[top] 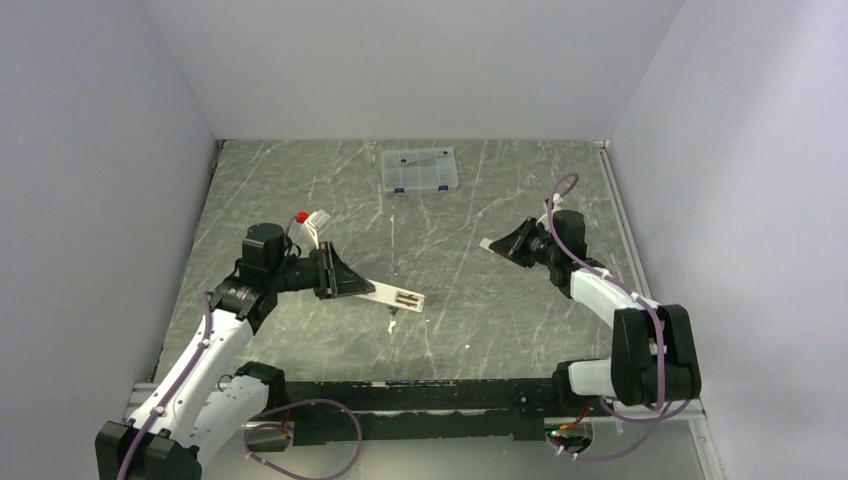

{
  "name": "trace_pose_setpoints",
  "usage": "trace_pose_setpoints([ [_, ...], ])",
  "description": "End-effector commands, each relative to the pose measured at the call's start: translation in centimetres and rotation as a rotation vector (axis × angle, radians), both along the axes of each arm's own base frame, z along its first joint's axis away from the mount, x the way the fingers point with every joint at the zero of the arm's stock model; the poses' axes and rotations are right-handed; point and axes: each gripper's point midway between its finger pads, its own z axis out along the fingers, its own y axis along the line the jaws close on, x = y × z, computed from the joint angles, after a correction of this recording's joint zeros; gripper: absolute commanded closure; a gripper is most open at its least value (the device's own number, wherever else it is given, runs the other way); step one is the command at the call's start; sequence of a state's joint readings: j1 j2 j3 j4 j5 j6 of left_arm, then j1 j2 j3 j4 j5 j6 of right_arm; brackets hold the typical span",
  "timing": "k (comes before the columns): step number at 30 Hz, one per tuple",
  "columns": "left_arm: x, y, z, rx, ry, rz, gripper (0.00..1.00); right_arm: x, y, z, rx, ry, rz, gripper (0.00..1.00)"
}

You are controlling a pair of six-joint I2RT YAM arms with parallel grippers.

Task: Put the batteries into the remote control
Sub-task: Place the battery cover at the center of the board.

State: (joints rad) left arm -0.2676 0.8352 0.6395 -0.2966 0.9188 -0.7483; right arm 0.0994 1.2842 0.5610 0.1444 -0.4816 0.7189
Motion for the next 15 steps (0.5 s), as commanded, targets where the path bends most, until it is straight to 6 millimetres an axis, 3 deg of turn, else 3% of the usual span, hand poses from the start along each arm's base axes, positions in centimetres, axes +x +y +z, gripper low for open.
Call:
trace_pose_setpoints([
  [1, -0.3, -0.1, 0.9, -0.032, -0.050, -0.022, 1.00, 2.2, 0.2, 1.8, 0.143, -0.072, 0.004, 1.00],
  [15, -0.4, -0.1, 1.1, -0.031, -0.062, -0.029, 1.00, 4.7, -0.6, -2.9, 0.197, 0.038, -0.050, 1.00],
])
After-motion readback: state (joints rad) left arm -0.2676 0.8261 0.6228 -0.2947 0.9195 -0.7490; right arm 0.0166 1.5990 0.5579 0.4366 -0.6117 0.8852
